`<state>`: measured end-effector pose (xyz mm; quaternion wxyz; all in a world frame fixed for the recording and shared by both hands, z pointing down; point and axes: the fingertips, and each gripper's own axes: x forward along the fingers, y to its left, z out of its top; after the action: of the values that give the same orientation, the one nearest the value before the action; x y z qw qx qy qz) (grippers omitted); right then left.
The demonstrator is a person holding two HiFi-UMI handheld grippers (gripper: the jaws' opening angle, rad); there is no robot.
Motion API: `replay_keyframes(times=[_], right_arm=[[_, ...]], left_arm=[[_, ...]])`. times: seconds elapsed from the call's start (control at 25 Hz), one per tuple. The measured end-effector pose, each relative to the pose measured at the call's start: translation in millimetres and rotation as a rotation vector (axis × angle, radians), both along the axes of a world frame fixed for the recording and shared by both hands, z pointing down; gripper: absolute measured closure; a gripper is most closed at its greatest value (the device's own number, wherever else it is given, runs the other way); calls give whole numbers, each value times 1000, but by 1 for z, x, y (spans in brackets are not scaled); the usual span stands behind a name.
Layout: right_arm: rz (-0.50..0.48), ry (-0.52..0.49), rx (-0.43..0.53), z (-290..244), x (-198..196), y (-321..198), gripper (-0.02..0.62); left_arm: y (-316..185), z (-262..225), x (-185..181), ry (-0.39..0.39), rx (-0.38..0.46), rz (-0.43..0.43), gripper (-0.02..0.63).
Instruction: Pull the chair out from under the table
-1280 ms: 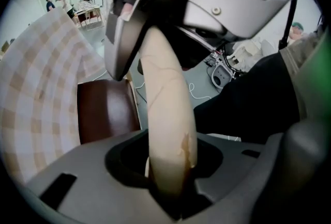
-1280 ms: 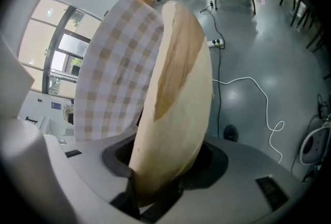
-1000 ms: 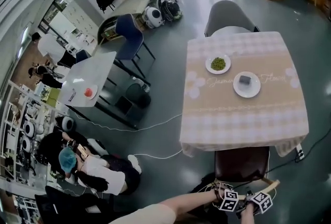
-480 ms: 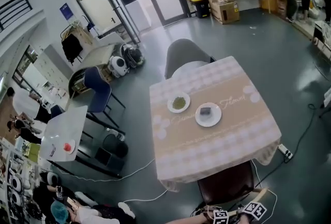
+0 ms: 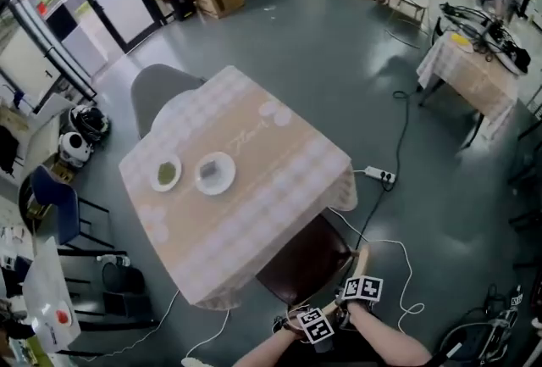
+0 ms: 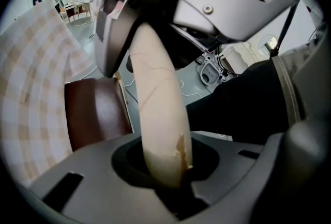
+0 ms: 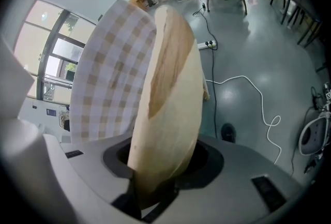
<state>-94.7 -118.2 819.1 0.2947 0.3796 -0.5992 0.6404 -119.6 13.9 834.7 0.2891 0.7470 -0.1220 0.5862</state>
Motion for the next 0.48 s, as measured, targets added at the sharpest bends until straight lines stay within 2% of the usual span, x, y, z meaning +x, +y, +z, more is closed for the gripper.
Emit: replay_keyframes(times=[0.2, 0.48], right_arm=[[50, 14, -28, -27, 19, 15, 413], [80, 9, -26, -41, 18, 3, 416]], left_arm=[[12, -27, 14, 19, -10, 46, 515], [2, -40, 16, 34, -5, 26, 517]])
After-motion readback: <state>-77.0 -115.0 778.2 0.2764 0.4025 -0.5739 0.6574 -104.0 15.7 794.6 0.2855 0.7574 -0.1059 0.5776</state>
